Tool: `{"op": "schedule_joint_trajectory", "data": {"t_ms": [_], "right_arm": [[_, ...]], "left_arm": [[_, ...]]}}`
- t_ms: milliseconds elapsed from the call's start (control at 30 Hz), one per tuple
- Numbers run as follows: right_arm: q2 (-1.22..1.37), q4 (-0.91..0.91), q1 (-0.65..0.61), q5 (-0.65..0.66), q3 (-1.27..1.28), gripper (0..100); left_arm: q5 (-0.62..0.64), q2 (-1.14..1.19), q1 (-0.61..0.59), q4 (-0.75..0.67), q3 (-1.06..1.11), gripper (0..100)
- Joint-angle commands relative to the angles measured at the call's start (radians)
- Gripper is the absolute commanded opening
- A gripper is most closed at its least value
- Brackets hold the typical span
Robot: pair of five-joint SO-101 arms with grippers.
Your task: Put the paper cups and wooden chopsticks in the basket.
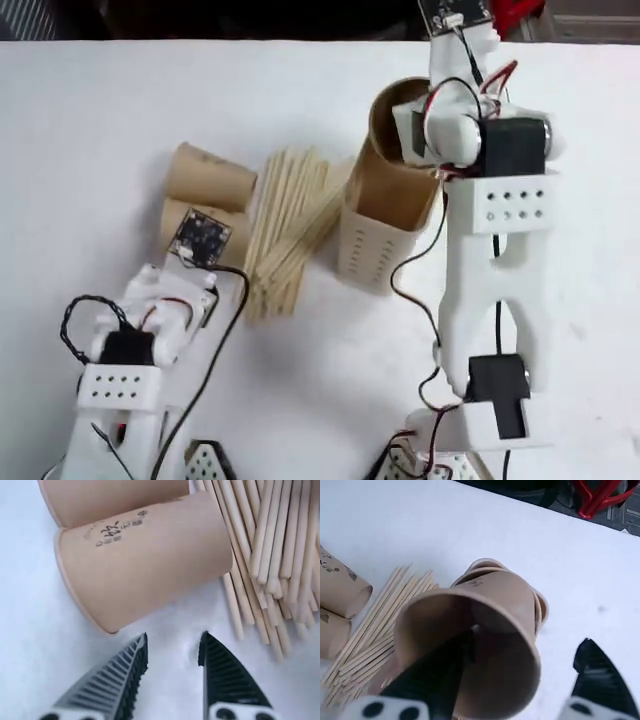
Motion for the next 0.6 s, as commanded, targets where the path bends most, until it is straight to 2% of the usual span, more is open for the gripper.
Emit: {"op": "schedule_joint_trajectory", "data": {"t_ms": [0,300,567], "right_arm": [[-0.065,0.045,0.004,0.011,-0.020,31.9],[-0.120,0.054,0.039,0.012,-0.026,31.9],[-0.048,-0.259,0.041,0.012,0.063,31.9]], "left_arm": [[-0.002,-0.018,0.008,-0.020,-0.006,17],[-0.002,-0.018,0.008,-0.020,-0.006,17],[-0.006,-0.018,0.008,-0.020,-0.006,17]]}}
